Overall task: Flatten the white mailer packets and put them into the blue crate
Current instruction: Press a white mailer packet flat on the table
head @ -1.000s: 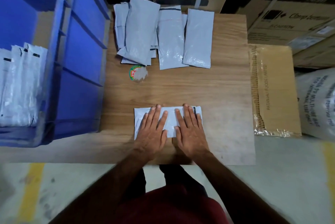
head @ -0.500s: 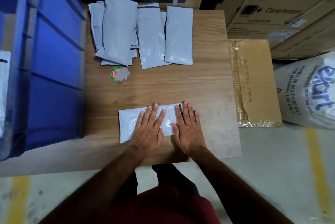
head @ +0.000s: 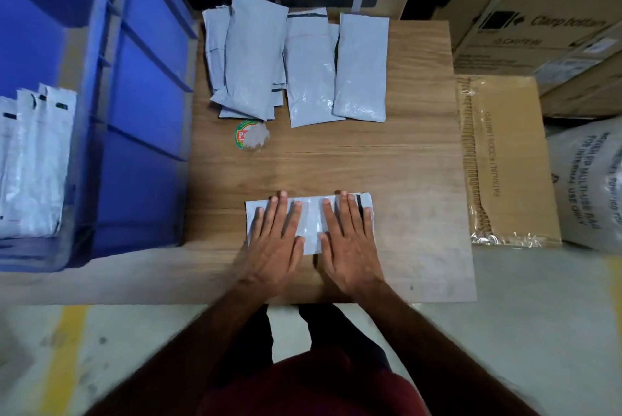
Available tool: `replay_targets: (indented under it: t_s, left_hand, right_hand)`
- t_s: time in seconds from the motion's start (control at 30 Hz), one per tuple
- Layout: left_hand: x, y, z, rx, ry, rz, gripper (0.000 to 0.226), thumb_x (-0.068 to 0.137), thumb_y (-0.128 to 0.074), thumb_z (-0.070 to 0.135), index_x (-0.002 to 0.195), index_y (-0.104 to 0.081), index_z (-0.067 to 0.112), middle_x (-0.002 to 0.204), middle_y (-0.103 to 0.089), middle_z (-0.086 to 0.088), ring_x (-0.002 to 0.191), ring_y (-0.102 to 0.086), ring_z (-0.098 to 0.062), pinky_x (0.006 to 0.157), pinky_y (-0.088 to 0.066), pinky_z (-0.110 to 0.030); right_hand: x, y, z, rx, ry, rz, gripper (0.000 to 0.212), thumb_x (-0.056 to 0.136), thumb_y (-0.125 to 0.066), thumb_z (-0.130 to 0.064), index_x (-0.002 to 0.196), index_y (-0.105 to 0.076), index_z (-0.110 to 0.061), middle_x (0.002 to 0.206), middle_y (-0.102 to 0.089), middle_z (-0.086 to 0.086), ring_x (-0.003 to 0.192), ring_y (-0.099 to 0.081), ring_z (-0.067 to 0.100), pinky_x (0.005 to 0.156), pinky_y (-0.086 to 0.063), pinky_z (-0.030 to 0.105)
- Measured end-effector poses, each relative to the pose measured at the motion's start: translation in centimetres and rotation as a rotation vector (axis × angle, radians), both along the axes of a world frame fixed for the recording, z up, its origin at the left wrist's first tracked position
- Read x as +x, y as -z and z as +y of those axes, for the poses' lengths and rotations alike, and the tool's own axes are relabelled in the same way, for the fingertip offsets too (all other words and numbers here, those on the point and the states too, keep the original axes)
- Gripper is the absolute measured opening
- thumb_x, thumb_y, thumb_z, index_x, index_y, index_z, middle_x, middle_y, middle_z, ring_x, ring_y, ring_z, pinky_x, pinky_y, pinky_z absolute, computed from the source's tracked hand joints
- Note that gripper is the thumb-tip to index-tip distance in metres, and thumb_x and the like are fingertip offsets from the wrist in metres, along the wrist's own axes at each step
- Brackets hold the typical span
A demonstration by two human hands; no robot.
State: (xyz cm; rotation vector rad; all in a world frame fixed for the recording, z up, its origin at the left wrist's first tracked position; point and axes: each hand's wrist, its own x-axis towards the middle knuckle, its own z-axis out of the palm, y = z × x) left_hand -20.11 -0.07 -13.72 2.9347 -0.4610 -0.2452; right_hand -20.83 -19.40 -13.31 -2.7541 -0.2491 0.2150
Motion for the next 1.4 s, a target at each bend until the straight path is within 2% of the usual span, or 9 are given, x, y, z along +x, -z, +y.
replay_targets:
  t_s: [0.3, 0.57, 0.7, 0.9, 0.97, 1.1, 1.23, 1.33, 1.4]
  left_hand:
    - [-0.7, 1.3, 3.1, 0.041, -0.038, 0.042, 0.074, 0.103, -0.025, 0.057, 0.162, -0.019, 0.014, 0.169, -0.007, -0.017, 0.156, -0.007, -0.033, 0.124, -0.017, -0.053]
    - [-1.3, 0.4, 4.3, 0.085, 0.223, -0.011, 0.077, 0.103, -0.033, 0.058, 0.162, -0.017, 0.012, 0.169, -0.005, -0.018, 0.157, -0.005, -0.033, 0.125, -0.018, -0.051]
    - [-0.7, 0.4, 5.0, 0.121, 0.307, -0.080, 0.066, 0.108, -0.018, 0.056, 0.161, -0.025, 0.018, 0.168, -0.016, -0.015, 0.155, -0.019, -0.031, 0.122, -0.028, -0.047]
    - [0.4, -1.1, 4.5, 0.024, 0.305, -0.102, 0.054, 0.112, -0.020, 0.044, 0.150, -0.049, 0.019, 0.158, -0.042, -0.008, 0.141, -0.048, -0.030, 0.108, -0.048, -0.043]
    - [0.9, -2.2, 4.5, -0.027, 0.292, -0.092, 0.052, 0.111, -0.021, 0.043, 0.151, -0.046, 0.020, 0.158, -0.043, -0.008, 0.133, -0.056, -0.027, 0.098, -0.056, -0.040]
    - [1.4, -4.9, 4.6, -0.067, 0.278, -0.106, 0.056, 0.107, -0.027, 0.052, 0.157, -0.031, 0.027, 0.162, -0.037, -0.005, 0.101, -0.073, -0.020, 0.062, -0.063, -0.035]
    - [1.9, -6.1, 5.3, -0.041, 0.371, -0.108, 0.072, 0.102, -0.031, 0.045, 0.163, 0.003, 0.025, 0.170, -0.013, -0.003, 0.104, -0.073, -0.021, 0.067, -0.063, -0.035]
    - [2.7, -7.8, 5.5, -0.058, 0.408, -0.183, 0.071, 0.104, -0.034, 0.038, 0.163, 0.001, 0.022, 0.166, -0.028, -0.005, 0.109, -0.071, -0.019, 0.067, -0.063, -0.034]
    - [3.2, -8.9, 5.5, -0.052, 0.424, -0.227, 0.068, 0.104, -0.037, 0.043, 0.163, -0.010, 0.021, 0.155, -0.045, -0.003, 0.114, -0.068, -0.017, 0.071, -0.063, -0.032]
  right_hand:
    - [-0.3, 0.8, 2.4, -0.038, -0.080, 0.039, 0.066, 0.102, -0.039, -0.035, 0.163, -0.017, -0.021, 0.170, -0.003, 0.012, 0.158, 0.001, 0.027, 0.126, -0.009, 0.053]
    - [-0.9, -0.5, 0.9, -0.001, -0.127, 0.060, 0.066, 0.102, -0.038, -0.034, 0.163, -0.019, -0.017, 0.170, -0.003, 0.013, 0.158, 0.002, 0.026, 0.126, -0.011, 0.052]
    - [-2.7, -0.9, -1.1, 0.025, -0.142, 0.030, 0.074, 0.100, -0.049, -0.041, 0.162, -0.019, -0.015, 0.170, -0.004, 0.012, 0.158, 0.000, 0.027, 0.126, -0.009, 0.052]
    - [-1.9, -2.0, 0.3, -0.111, -0.178, 0.053, 0.084, 0.094, -0.051, -0.030, 0.164, -0.005, -0.021, 0.170, -0.006, 0.015, 0.156, -0.016, 0.031, 0.124, -0.019, 0.053]
    - [-1.4, -2.7, 0.8, -0.143, -0.114, 0.046, 0.089, 0.087, -0.055, -0.020, 0.163, -0.010, -0.020, 0.168, -0.013, 0.017, 0.150, -0.031, 0.034, 0.123, -0.025, 0.051]
    - [-0.4, -4.6, 0.9, -0.135, -0.048, -0.018, 0.078, 0.084, -0.039, -0.015, 0.160, -0.024, -0.011, 0.163, -0.028, 0.021, 0.134, -0.052, 0.035, 0.116, -0.037, 0.051]
    - [0.5, -7.2, 0.8, -0.163, -0.128, -0.134, 0.078, 0.080, -0.034, -0.014, 0.158, -0.028, -0.012, 0.157, -0.040, 0.023, 0.108, -0.068, 0.031, 0.107, -0.047, 0.048]
    - [1.0, -8.8, 0.0, -0.192, -0.153, -0.185, 0.076, 0.078, -0.034, -0.017, 0.154, -0.040, -0.012, 0.148, -0.052, 0.020, 0.078, -0.071, 0.028, 0.089, -0.057, 0.040]
    - [1.3, -9.2, -0.5, -0.196, -0.179, -0.175, 0.075, 0.078, -0.034, -0.021, 0.153, -0.042, -0.013, 0.144, -0.057, 0.017, 0.071, -0.069, 0.028, 0.076, -0.057, 0.037]
